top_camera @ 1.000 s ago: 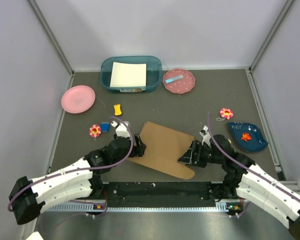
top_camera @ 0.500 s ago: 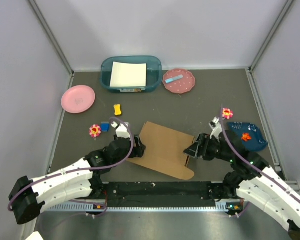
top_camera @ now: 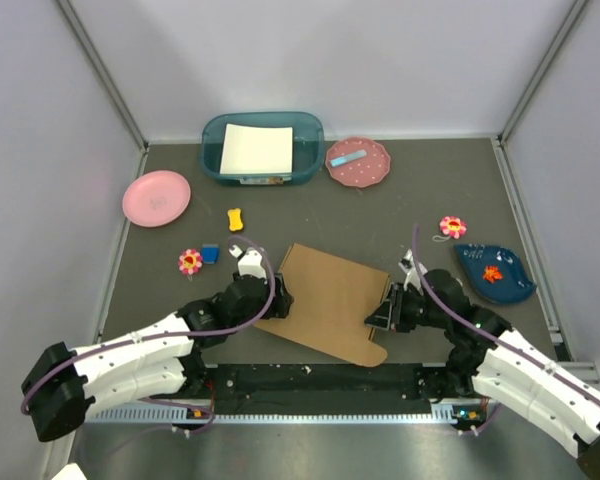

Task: Fold the paper box

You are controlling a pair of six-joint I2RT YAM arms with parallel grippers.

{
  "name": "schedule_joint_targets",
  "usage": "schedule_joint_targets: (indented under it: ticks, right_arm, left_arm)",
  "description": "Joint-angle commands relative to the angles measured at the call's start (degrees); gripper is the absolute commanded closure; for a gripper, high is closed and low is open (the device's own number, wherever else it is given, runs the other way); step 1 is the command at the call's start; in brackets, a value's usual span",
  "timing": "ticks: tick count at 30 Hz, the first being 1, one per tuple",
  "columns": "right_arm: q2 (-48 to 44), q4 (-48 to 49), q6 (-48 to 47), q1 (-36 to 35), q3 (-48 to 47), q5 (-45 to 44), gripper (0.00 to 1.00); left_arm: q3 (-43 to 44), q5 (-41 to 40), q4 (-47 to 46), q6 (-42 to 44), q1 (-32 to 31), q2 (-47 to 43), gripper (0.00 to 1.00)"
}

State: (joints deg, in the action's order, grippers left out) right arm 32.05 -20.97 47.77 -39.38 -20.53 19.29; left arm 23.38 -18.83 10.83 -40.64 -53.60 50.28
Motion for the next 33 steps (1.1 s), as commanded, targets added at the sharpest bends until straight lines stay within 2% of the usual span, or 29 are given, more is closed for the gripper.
schedule_joint_targets:
  ticks: [1, 9, 12, 13, 16, 17, 21, 24, 29, 33]
  right_arm:
    - [1.87, 0.94, 0.49, -0.44, 2.78, 1.11, 0.82]
    - [4.25, -5.39, -0.92, -0.44, 2.52, -4.87, 0.82]
    - [2.23, -5.57, -0.75, -0.35, -0.11, -7.49, 0.71]
    - [0.57, -5.66, -0.92, -0.35, -0.9, -8.29, 0.58]
    - [-1.64, -6.97, -0.48, -0.35, -4.42, -12.25, 0.41]
    - [-1.82, -8.63, -0.57, -0.44, -5.91, -13.21, 0.39]
    - [0.46, -14.09, -0.48, -0.35, -8.03, -18.05, 0.35]
    - [1.52, -14.8, 0.65, -0.44, -5.4, -18.5, 0.33]
    - [2.92, -12.35, 2.5, -0.44, -0.57, -18.06, 0.31]
    - [4.07, -7.69, 2.86, -0.44, 1.64, -17.79, 0.32]
  left_arm:
    - [-2.37, 0.02, -0.02, -0.23, -0.01, 0.52, 0.25]
    - [-2.81, -1.73, 0.51, -0.93, -0.01, 4.12, 0.26]
    - [-1.24, -7.34, 2.17, -1.19, 0.08, 2.37, 0.24]
    - [-0.36, -8.67, 2.7, -0.93, 0.17, 1.49, 0.21]
    - [3.33, -13.24, 2.71, 1.17, 0.17, -2.2, 0.16]
    - [4.13, -13.69, 2.1, 3.27, 0.43, -3.34, 0.15]
    - [7.56, -10.79, 0.77, 7.07, 1.4, -0.64, 0.13]
    - [7.56, -7.98, 0.86, 7.07, 1.48, 4.81, 0.12]
    - [2.57, -2.9, -4.92, 4.0, 1.48, 10.09, 0.12]
    - [0.01, -0.25, -7.49, 2.41, 1.48, 11.41, 0.17]
